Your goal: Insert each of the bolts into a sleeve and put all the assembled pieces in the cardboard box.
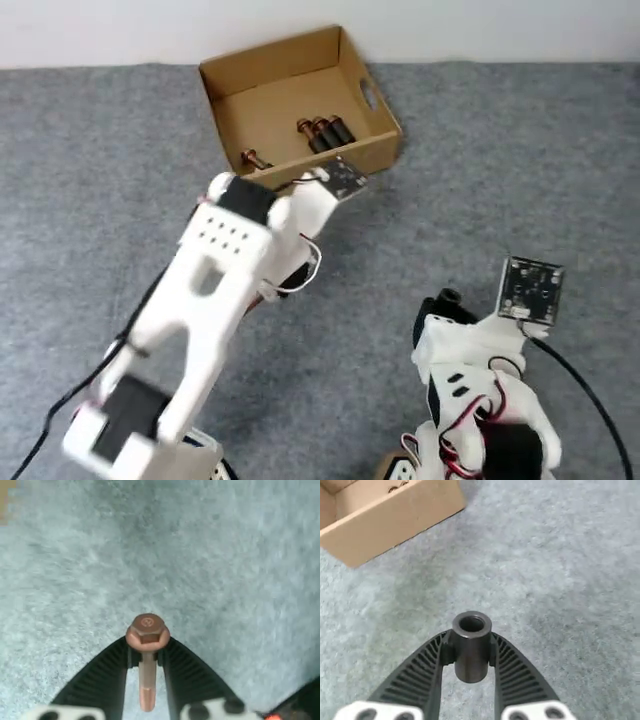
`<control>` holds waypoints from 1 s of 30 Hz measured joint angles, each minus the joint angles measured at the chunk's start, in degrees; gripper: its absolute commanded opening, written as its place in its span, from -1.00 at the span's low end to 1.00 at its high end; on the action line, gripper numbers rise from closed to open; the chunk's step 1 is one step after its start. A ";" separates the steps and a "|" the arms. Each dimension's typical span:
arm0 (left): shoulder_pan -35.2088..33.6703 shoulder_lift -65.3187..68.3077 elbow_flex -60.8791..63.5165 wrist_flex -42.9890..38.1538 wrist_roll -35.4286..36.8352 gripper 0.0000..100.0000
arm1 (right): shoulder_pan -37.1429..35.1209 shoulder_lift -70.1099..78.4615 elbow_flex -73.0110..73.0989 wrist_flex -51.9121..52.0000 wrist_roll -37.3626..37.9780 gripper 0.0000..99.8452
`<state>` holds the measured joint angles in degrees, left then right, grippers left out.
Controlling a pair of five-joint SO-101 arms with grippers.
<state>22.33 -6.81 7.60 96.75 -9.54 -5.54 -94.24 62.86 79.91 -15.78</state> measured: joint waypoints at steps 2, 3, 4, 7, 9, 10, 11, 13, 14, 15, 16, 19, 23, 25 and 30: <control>0.00 -4.75 3.16 -2.11 2.29 -0.99 | -1.41 -0.09 0.00 0.00 0.00 -0.98; 0.00 -7.03 4.75 -3.08 3.34 -0.99 | -2.29 -0.35 0.00 0.00 0.00 -0.98; 0.00 -9.14 6.24 -4.22 4.57 -0.99 | -3.08 -0.62 0.00 0.00 0.00 -0.98; 0.00 -15.38 11.08 -8.09 7.38 -0.99 | -4.75 -0.62 0.00 0.00 0.00 -0.98; 0.00 -19.08 14.59 -10.90 9.14 -0.99 | -6.42 -0.70 0.00 0.00 0.09 -0.98; 0.00 -20.84 16.26 -12.31 10.11 -0.99 | -7.03 -0.70 0.00 0.00 0.09 -0.98; 0.00 -22.51 18.02 -13.89 11.08 -0.99 | -7.82 -0.70 0.00 0.00 0.09 -0.98; 0.00 -25.93 21.45 -17.05 13.54 -0.99 | -9.23 -0.70 0.00 0.00 0.70 -0.98; 0.00 -27.60 22.95 -18.55 14.51 -0.99 | -10.02 -0.70 0.00 0.00 1.23 -0.98; 0.00 -29.36 24.35 -19.96 15.47 -0.99 | -10.64 -0.70 0.00 0.00 1.76 -0.98; 0.00 -31.03 25.76 -21.19 16.44 -0.99 | -10.90 -0.70 0.00 0.00 2.29 -0.98; 0.00 -35.78 29.36 -24.79 18.46 -0.99 | -11.34 -0.70 0.00 0.00 3.96 -0.98; 0.00 -40.53 33.67 -28.84 20.22 -0.99 | -11.60 -0.70 0.00 0.00 7.47 -0.98; 0.00 -42.55 35.87 -30.95 21.45 -0.99 | -11.60 -0.70 0.00 -1.14 9.41 -0.98; 0.00 -50.02 42.64 -38.15 27.34 -0.99 | -14.86 -0.62 0.00 -5.27 13.71 -0.98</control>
<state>22.33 -56.84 50.24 58.59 17.80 -20.40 -94.86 62.86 74.64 -2.07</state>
